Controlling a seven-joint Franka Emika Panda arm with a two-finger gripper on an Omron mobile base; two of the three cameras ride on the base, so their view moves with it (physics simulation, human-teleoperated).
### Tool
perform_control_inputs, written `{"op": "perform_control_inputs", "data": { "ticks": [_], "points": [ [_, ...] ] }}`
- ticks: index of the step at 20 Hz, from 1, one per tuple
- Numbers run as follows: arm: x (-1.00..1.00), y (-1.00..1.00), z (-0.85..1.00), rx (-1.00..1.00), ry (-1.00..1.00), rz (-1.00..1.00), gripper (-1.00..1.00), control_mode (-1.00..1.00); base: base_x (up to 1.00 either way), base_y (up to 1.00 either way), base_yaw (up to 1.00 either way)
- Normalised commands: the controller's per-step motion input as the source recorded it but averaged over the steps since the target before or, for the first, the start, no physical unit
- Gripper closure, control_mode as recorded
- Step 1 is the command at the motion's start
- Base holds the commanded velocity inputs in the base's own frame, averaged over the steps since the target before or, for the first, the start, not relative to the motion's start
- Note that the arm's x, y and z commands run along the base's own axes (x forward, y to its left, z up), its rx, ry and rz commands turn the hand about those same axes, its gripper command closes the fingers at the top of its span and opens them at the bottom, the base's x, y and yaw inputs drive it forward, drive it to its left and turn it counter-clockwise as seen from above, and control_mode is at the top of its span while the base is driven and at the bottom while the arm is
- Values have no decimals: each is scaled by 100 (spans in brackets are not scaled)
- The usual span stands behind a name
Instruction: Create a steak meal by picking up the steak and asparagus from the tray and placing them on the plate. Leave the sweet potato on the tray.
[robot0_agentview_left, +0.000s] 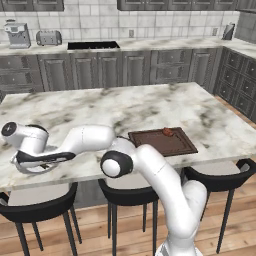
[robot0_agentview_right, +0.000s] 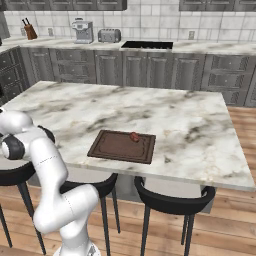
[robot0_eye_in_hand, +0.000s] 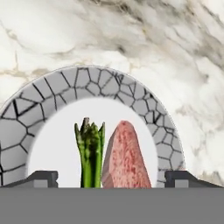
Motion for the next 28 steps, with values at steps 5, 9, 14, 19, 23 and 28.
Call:
{"op": "perform_control_inputs", "data": {
  "ticks": [5, 9, 14, 19, 23, 28],
  "points": [
    [-62, -46, 52, 0, -4, 0, -100, -100, 0, 0, 0],
    [-83, -95, 23, 10, -1, -5, -100, -100, 0, 0, 0],
    [-75, -100, 10, 21, 0, -9, -100, -100, 0, 0, 0],
    [-46, -100, 19, 31, -3, -7, -100, -100, 0, 0, 0],
    [-36, -100, 36, 36, -12, -6, -100, -100, 0, 0, 0],
    [-34, -100, 48, 34, -14, -5, -100, -100, 0, 0, 0]
  ]
}}
